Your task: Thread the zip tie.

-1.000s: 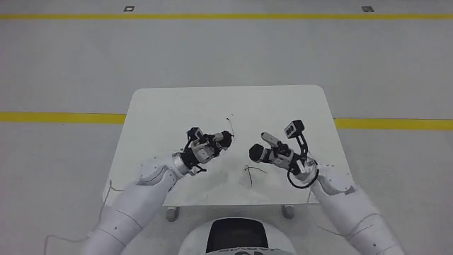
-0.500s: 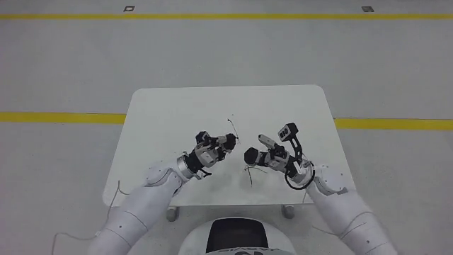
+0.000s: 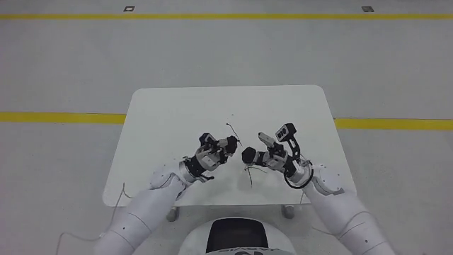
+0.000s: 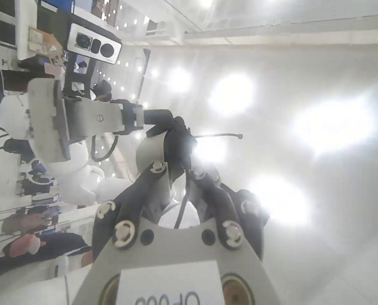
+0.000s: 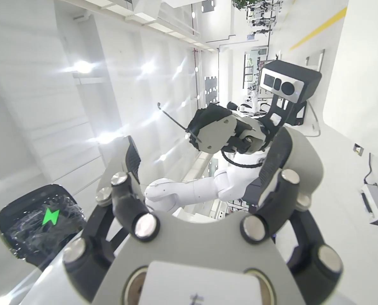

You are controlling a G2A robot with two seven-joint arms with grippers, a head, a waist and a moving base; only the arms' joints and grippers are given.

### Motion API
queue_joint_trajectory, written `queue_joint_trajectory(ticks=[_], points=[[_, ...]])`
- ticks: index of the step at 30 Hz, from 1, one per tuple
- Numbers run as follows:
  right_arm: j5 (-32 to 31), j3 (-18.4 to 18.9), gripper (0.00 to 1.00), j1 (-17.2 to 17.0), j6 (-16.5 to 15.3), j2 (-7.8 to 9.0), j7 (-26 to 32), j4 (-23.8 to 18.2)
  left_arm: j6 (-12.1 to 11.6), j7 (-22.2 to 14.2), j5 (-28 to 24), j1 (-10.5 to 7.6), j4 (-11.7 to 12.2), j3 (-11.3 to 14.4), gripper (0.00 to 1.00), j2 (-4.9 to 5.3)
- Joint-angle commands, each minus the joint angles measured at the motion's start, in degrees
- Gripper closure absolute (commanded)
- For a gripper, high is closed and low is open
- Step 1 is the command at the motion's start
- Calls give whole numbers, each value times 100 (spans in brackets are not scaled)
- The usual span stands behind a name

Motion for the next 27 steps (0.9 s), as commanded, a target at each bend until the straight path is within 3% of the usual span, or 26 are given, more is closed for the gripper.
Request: queue_joint_trajectory(ticks=[1,2,10,14,18,24,27], points=[[231,-15,0,12,82,-13,141,34,-235,-38,-25,-33,114,18,100,-31],[317,3,0,27,98,-15,216,65,-498,-8,47,-62,168,11,100,-48],[339,-17,0,17,159,-21,158,34,-498,-8,47,-62,168,11,100,-48],[528,-39,0,34,243,-49,143,86,-560,163,53,8,61,16,100,-71],[772,-53,0,67,152,-87,198,226,-560,144,110,83,-19,-175,100,-118],[827,-69,0,99,141,-102,291,287,-560,-3,204,246,-95,-568,100,-276],[827,-69,0,99,141,-102,291,287,-560,-27,226,260,-94,-603,100,-294]])
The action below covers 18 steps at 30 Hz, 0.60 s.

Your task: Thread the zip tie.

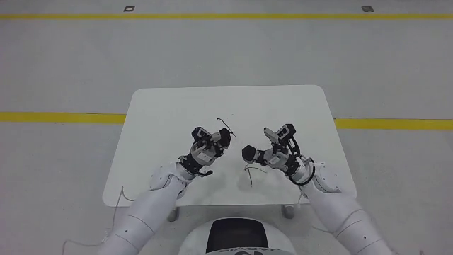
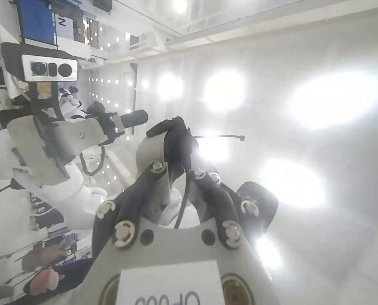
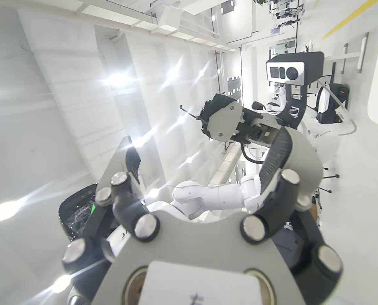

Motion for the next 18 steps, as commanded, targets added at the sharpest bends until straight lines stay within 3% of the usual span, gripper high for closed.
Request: queue_joint_trajectory(ticks=[1,7,14,18], points=[[0,0,0,0,0,0,0,0,0,3,-1,-2,1,5,100,2],[-102,-2,0,-34,8,-15,-184,-114,0,3,-1,-2,1,5,100,2],[-53,19,0,-10,-49,-43,-165,-94,232,349,307,34,-64,110,100,8],[-156,24,0,20,-41,-43,-139,-70,154,443,445,13,-71,161,100,-1]])
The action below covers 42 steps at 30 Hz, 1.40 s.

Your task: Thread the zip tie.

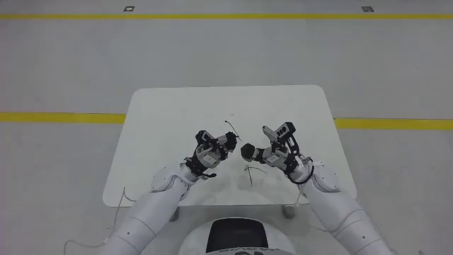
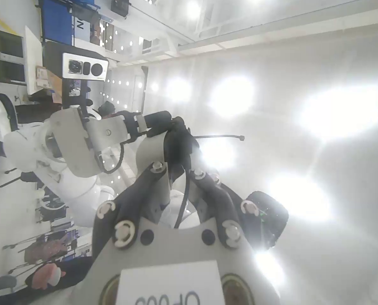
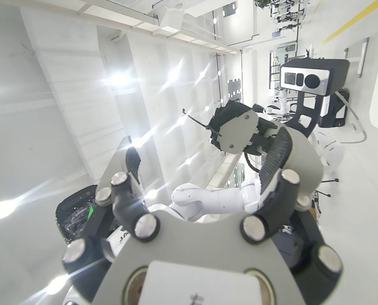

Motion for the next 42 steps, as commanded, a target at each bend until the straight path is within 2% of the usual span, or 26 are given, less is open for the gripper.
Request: queue_joint_trajectory(ticks=[1,8,12,17,20,23,42], points=[[-4,1,0,0,-4,1,-3,1,-39,-5,39,-9,-8,8,100,-2],[-16,19,0,-38,-2,-6,-119,-90,-23,29,45,-5,-9,13,100,-2],[5,48,0,-50,-43,-14,-68,-80,207,368,139,33,-79,47,100,4],[-60,55,0,-39,-94,-26,-52,-34,331,530,108,60,-130,33,100,10],[-71,47,33,-28,-90,-36,-32,11,432,497,-10,74,-158,37,100,8],[-66,35,51,-13,-91,-50,-20,57,533,367,-145,72,-170,36,100,7],[37,-53,66,126,-75,-137,224,303,533,367,-145,72,-170,36,100,7]])
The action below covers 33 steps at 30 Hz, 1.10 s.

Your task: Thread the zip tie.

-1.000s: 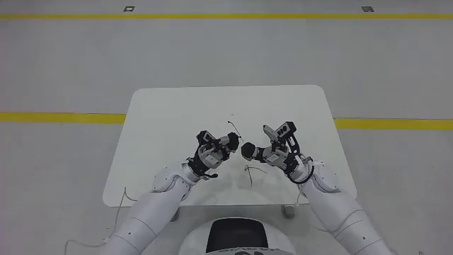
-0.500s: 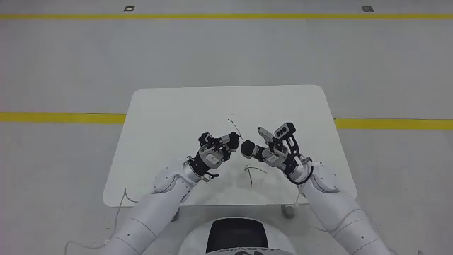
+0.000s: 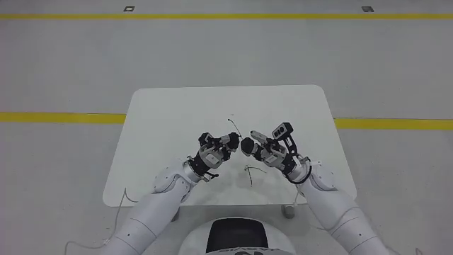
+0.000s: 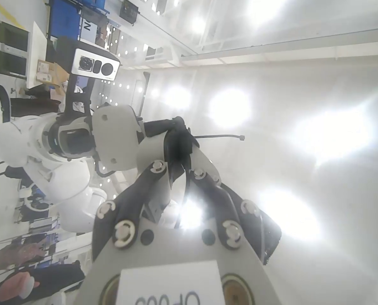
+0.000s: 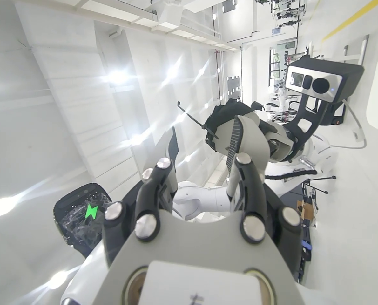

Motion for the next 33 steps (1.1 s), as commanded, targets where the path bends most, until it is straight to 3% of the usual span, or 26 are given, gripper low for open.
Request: queue_joint_trajectory(ticks=[1,23,33], points=[[4,-5,67,12,3,-8,21,16,0,0,0,0,0,0,100,0],[-23,-11,83,56,16,-69,128,66,0,0,0,0,0,0,100,0],[-47,-25,84,89,36,-99,128,128,0,0,0,0,0,0,100,0]])
